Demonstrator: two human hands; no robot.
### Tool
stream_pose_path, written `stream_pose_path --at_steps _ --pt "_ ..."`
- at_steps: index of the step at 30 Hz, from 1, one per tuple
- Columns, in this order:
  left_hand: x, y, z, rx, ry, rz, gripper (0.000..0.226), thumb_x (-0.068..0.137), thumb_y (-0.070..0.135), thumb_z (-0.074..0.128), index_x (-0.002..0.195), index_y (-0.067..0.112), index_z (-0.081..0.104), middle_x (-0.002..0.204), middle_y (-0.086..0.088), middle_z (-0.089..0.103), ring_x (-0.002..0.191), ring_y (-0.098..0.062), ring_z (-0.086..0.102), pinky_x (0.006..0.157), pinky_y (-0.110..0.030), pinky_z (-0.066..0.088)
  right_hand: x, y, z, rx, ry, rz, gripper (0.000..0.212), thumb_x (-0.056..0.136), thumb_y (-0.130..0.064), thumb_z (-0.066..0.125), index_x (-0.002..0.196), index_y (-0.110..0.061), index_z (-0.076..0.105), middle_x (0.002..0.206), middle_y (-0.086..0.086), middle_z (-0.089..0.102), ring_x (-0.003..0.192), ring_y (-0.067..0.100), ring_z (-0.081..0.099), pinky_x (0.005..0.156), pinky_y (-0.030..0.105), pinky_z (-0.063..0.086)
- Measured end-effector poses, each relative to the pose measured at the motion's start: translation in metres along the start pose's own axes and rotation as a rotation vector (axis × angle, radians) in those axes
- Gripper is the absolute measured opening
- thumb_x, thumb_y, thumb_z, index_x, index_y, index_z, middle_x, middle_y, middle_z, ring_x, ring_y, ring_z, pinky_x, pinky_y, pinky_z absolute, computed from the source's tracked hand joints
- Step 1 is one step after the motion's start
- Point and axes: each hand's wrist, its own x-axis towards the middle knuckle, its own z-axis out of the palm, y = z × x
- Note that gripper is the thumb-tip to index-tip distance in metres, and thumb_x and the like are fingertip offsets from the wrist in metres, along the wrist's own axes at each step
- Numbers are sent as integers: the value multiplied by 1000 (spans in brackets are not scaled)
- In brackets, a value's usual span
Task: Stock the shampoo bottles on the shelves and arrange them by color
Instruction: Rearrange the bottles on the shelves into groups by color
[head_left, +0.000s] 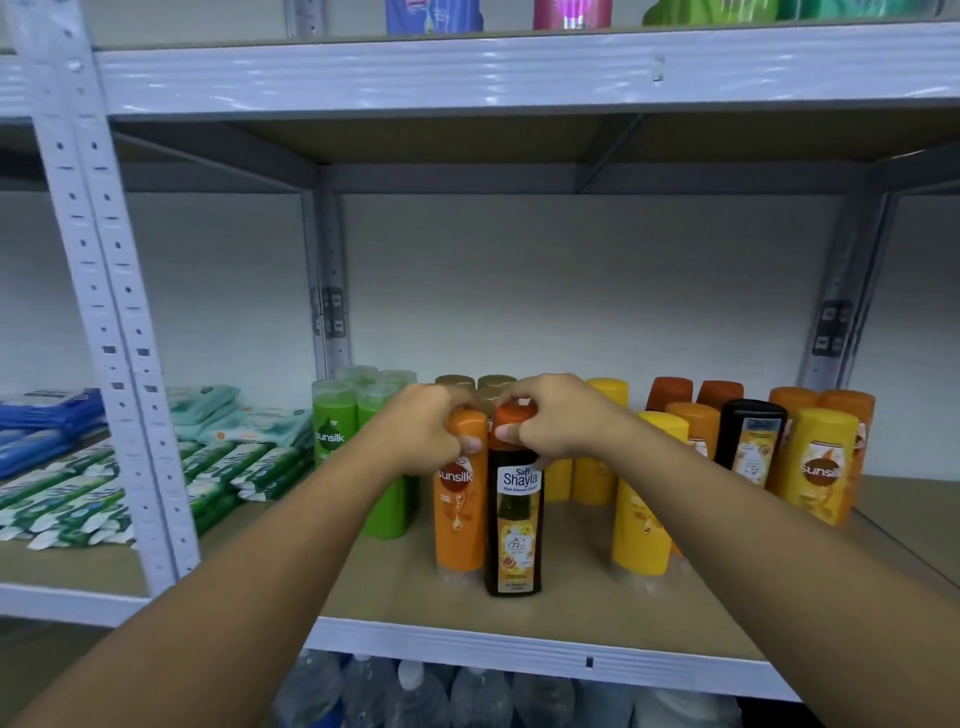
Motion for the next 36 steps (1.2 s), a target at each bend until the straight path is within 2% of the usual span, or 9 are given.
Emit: stream_pose_path --at_steps 4,9,14,18,21,24,31,34,36 --pt "-8 -18 -9 11 12 -26 45 89 37 73 131 29 58 104 7 65 91 -12 63 73 -29 55 6 -16 14 -11 30 -36 40 92 -41 68 129 -32 59 120 -5 59 98 16 56 64 23 53" --pt "-13 -39 -16 -19 14 -72 43 92 33 68 133 29 56 109 6 64 95 -14 63 76 -31 57 15 -29 32 -2 57 -63 47 91 -48 67 133 -31 57 128 -3 61 110 18 58 89 35 56" --pt "-22 -49 -10 -16 74 -32 47 96 32 63 141 31 51 128 3 60 111 -17 56 84 -30 48 14 -25 47 24 102 -44 61 90 -59 63 141 -30 49 133 -1 61 112 19 60 85 30 53" --pt "-33 -55 1 -32 141 -30 59 98 41 58 152 33 37 149 -1 47 122 -14 51 106 -40 45 1 -16 66 110 126 -37 72 91 -55 63 151 -32 30 139 1 58 117 23 61 92 37 55" --pt "-46 -57 13 -95 221 -64 74 98 44 58 159 28 20 153 -2 42 125 -13 50 106 -38 44 -8 -11 80 264 157 -24 78 93 -48 64 155 -35 18 138 -1 57 121 22 59 97 37 51" --pt "-61 -65 34 -211 217 -154 85 96 44 60 160 30 7 149 2 49 127 -18 54 102 -41 50 -18 -5 95 387 150 -21 66 95 -42 63 151 -37 27 138 -7 58 126 20 57 97 37 51" --pt "-95 -85 99 -212 43 -244 70 97 40 61 156 28 26 133 7 63 120 -17 60 97 -24 44 -52 25 142 389 -1 52 57 96 -36 64 147 -33 38 142 -8 57 131 15 54 106 36 48" --pt "-102 -95 121 -101 -69 -325 64 96 54 54 149 23 35 125 -1 65 113 -22 61 92 -32 49 -65 41 163 159 -76 55 53 97 -44 58 145 -30 39 138 -4 60 125 21 57 100 37 49" --pt "-106 -98 129 14 -141 -344 65 95 60 48 146 20 36 132 -6 59 120 -26 56 98 -39 47 -70 51 176 28 -123 56 57 96 -51 52 146 -27 38 139 1 58 125 24 54 103 40 46"
